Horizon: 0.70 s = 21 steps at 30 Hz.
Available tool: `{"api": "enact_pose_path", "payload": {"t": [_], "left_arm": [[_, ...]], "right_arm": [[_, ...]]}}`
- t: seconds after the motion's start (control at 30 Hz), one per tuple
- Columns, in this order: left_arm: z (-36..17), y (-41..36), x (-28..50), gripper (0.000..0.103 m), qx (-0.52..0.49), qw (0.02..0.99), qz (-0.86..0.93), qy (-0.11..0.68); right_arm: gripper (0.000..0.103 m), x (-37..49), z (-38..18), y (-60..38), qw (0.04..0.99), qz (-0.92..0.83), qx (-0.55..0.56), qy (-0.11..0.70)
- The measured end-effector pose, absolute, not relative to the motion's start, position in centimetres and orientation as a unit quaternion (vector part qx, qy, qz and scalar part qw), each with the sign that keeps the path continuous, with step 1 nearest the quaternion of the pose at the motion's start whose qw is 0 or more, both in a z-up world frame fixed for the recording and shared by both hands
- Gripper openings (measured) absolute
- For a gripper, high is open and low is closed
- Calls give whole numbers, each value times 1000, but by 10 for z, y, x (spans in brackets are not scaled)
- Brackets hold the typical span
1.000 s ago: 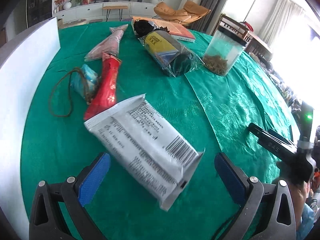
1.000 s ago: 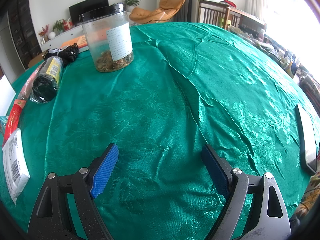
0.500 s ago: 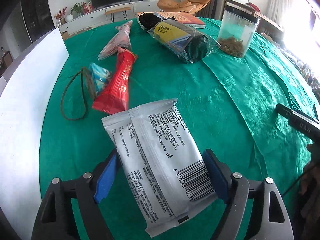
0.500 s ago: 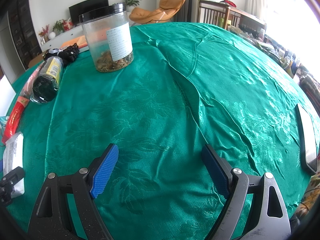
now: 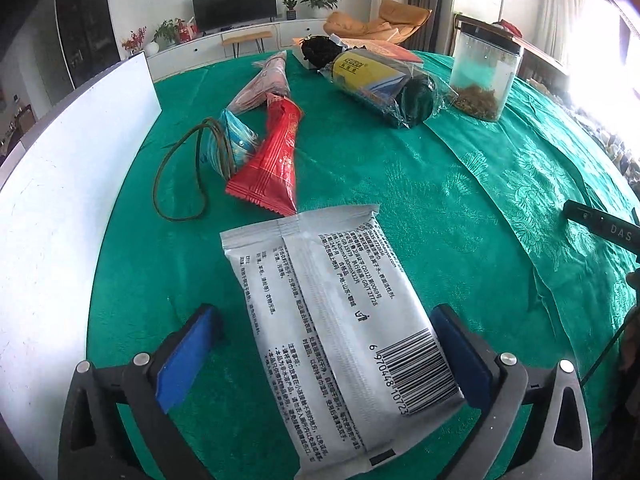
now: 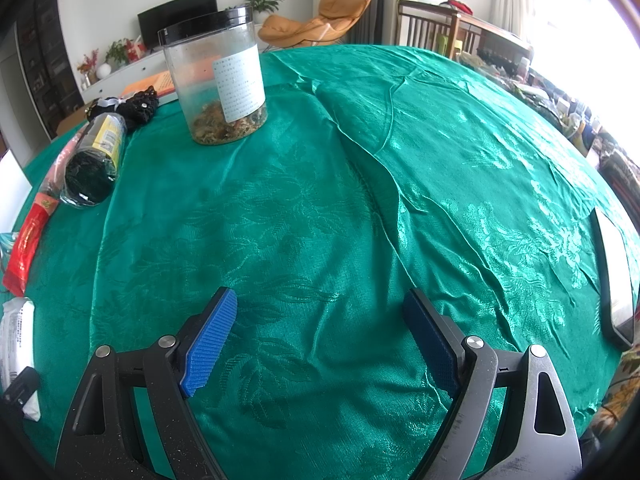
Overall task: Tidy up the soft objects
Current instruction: 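Lower the left gripper around the white printed packet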
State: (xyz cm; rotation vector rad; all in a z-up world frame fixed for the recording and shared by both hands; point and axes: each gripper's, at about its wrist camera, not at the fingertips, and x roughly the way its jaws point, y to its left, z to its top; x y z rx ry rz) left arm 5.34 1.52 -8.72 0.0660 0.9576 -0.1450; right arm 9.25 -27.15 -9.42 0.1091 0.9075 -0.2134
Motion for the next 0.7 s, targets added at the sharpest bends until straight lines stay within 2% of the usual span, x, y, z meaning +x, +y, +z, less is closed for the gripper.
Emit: {"api": "enact_pose_path", "payload": {"t": [0.7], "left_arm": [[-87, 14, 54, 103, 31, 885, -69, 459]], "right_arm": [[88, 92, -94, -272, 892, -102, 53, 437]]}}
